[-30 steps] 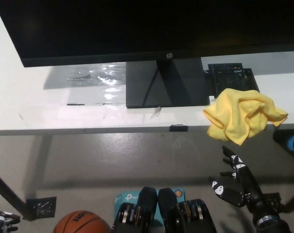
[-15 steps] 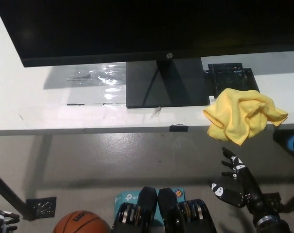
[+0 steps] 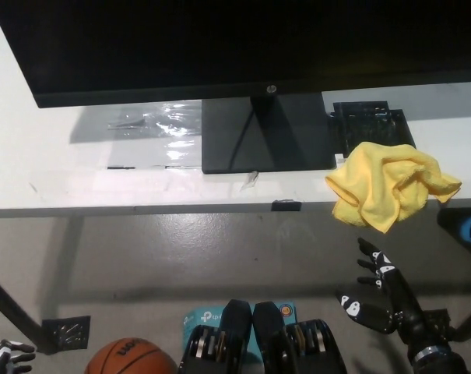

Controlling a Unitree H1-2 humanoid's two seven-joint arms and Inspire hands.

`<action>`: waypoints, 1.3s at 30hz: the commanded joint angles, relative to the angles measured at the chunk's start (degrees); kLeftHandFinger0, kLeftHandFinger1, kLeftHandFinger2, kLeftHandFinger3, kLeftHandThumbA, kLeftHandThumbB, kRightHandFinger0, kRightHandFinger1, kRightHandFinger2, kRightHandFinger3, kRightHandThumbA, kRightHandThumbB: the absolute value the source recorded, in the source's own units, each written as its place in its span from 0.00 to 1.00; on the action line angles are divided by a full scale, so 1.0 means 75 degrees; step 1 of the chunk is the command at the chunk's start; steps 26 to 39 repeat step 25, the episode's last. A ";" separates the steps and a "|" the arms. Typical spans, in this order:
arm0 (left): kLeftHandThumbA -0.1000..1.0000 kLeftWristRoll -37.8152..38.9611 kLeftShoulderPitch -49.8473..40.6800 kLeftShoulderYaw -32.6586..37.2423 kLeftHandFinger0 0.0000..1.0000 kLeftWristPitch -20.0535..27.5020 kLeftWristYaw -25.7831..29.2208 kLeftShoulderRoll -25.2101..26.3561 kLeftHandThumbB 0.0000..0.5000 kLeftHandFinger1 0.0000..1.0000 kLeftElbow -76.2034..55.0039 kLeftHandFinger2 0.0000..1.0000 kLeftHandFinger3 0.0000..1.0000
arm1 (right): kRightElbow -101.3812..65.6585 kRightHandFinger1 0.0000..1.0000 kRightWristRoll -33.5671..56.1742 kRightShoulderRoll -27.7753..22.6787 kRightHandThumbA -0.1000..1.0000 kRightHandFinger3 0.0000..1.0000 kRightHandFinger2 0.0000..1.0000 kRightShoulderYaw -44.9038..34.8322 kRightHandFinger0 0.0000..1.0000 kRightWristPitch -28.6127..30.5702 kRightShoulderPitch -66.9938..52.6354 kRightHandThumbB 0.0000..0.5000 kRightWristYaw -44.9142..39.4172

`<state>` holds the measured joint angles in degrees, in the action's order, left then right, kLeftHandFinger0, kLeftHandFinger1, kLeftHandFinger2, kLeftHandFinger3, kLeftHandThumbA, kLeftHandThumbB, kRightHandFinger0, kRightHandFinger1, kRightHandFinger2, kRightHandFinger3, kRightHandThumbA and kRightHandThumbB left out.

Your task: The robot uses its right hand to pick up the cloth kept in the middle of the desk and use it to wipe the monitor in the middle of the desk by swiping its screen twice

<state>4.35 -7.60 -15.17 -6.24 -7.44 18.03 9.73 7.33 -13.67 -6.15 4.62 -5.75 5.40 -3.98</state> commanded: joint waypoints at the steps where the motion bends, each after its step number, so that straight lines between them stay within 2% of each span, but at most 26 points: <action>1: 0.79 -0.0057 0.0043 0.0007 0.69 -0.0070 0.0139 0.0121 1.00 0.65 -0.0249 0.03 0.02 | -0.0172 0.91 0.0065 -0.0053 0.73 1.00 1.00 0.0015 0.78 -0.0057 0.0179 0.09 -0.0018; 2: 0.79 -0.0062 -0.0001 0.0027 0.70 -0.0077 0.0143 0.0081 1.00 0.66 -0.0226 0.06 0.04 | -0.0213 0.91 0.0073 -0.0087 0.74 1.00 1.00 0.0011 0.77 -0.0092 0.0127 0.09 -0.0050; 7: 0.79 -0.0162 -0.0002 0.0124 0.70 0.0076 0.0104 0.0165 1.00 0.66 -0.0103 0.06 0.02 | -0.0198 0.90 0.0023 -0.0077 0.73 1.00 1.00 0.0016 0.72 -0.0073 0.0133 0.07 0.0011; 9: 0.78 -0.0153 -0.0009 0.0151 0.70 0.0129 0.0056 0.0193 1.00 0.66 -0.0104 0.05 0.00 | -0.0198 0.92 0.0002 -0.0096 0.73 1.00 1.00 0.0039 0.77 -0.0062 0.0136 0.07 0.0001; 10: 0.78 -0.0173 -0.0027 0.0159 0.70 0.0088 0.0088 0.0179 1.00 0.67 -0.0155 0.05 0.00 | -0.0197 0.91 0.0018 -0.0123 0.73 1.00 1.00 0.0043 0.74 -0.0061 0.0158 0.08 -0.0030; 13: 0.77 -0.0094 -0.0006 0.0080 0.71 -0.0042 0.0168 0.0119 1.00 0.66 -0.0155 0.03 0.00 | -0.0197 0.90 0.0018 -0.0126 0.74 1.00 1.00 0.0051 0.74 -0.0077 0.0160 0.10 -0.0028; 18: 0.78 -0.0039 -0.0032 0.0064 0.70 -0.0014 0.0129 0.0111 1.00 0.67 -0.0174 0.05 0.01 | -0.0225 0.92 0.0050 -0.0131 0.73 1.00 1.00 0.0051 0.81 -0.0148 0.0175 0.08 -0.0056; 19: 0.78 -0.0057 -0.0032 0.0068 0.70 -0.0024 0.0138 0.0114 1.00 0.66 -0.0182 0.03 0.00 | -0.0190 0.90 0.0035 -0.0132 0.73 1.00 1.00 0.0055 0.75 -0.0098 0.0181 0.08 -0.0032; 24: 0.80 -0.0095 -0.0009 0.0090 0.71 -0.0023 0.0143 0.0125 1.00 0.66 -0.0181 0.03 0.00 | -0.0252 0.89 -0.0003 -0.0150 0.74 1.00 1.00 0.0072 0.71 -0.0181 0.0156 0.09 -0.0032; 39: 0.79 -0.0081 -0.0002 0.0080 0.71 -0.0015 0.0146 0.0118 1.00 0.65 -0.0163 0.02 0.00 | -0.0248 0.88 -0.0019 -0.0153 0.74 1.00 1.00 0.0078 0.71 -0.0171 0.0156 0.09 -0.0021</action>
